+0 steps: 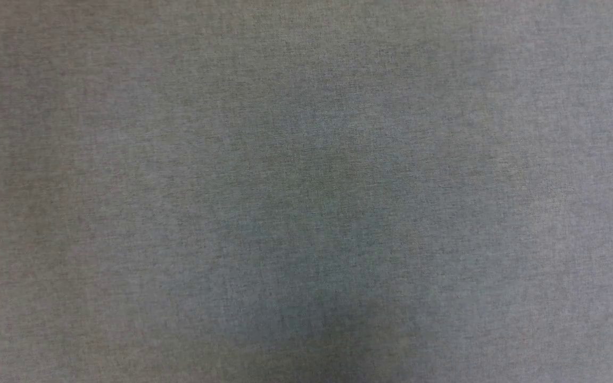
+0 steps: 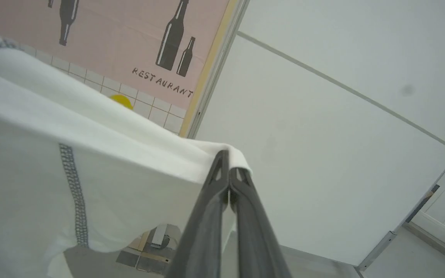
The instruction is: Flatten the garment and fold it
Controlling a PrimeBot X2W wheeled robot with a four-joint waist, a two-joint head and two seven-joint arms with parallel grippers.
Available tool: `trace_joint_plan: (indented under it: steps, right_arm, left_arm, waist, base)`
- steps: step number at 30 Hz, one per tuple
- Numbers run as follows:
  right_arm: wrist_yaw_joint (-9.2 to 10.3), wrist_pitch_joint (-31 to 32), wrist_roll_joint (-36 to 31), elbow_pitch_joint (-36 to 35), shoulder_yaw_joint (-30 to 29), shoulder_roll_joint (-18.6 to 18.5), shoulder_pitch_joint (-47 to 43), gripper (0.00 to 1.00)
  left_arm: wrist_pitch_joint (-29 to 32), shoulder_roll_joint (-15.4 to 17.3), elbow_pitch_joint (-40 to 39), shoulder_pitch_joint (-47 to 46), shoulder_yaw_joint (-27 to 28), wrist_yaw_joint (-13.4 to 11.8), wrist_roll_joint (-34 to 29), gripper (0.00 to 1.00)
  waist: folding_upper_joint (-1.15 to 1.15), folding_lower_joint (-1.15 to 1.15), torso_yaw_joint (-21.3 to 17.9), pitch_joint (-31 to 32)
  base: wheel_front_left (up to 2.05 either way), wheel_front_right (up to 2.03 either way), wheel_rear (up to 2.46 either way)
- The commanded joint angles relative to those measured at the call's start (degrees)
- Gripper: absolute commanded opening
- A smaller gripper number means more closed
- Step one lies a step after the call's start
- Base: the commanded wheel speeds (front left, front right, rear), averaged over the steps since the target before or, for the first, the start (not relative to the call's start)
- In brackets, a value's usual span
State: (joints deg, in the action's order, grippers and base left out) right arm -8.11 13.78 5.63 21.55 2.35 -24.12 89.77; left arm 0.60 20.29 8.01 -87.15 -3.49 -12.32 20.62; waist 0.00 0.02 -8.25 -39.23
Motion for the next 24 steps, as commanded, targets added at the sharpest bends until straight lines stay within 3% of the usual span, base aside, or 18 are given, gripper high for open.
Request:
trace_joint_plan:
  steps: [1, 7, 14, 20, 24]
  right_arm:
    - [0.62, -0.4, 0.6, 1.6, -0.1, -0.9, -1.0, 0.00]
    - [0.62, 0.0, 6.4, 4.7, 7.3, 0.0, -12.0, 0.00]
    - [0.62, 3.3, 16.7, 2.8, 13.9, -1.0, -29.9, 0.00]
    - [0.62, 7.0, 22.2, -2.6, 14.0, -2.1, -46.3, 0.00]
    - [0.62, 9.3, 21.8, -7.7, 11.2, -3.1, -57.1, 0.00]
  left_arm:
    - [-0.6, 2.1, 1.5, 1.5, 1.6, -0.1, 0.1, 0.00]
    - [0.1, 4.2, 8.4, 15.3, 1.2, 1.7, 0.7, 0.00]
    - [5.4, 6.6, 11.7, 35.4, 0.2, 3.2, 1.9, 0.00]
    - [12.6, 6.7, 8.6, 53.8, -0.3, 4.1, 5.5, 0.00]
    - [16.4, 7.0, 3.2, 66.6, -0.6, 2.9, 6.6, 0.00]
  waist:
    - [0.00, -0.02, -0.1, 0.0]
    - [0.00, -0.02, 1.3, 4.2]
    - [0.00, -0.02, 2.9, 11.2]
    - [0.00, -0.02, 4.2, 17.6]
    - [0.00, -0.02, 4.8, 21.6]
  base:
    - [0.00, 0.00, 0.00]
    - [0.00, 0.00, 0.00]
    - [0.00, 0.00, 0.00]
    - [0.00, 0.00, 0.00]
    - [0.00, 0.00, 0.00]
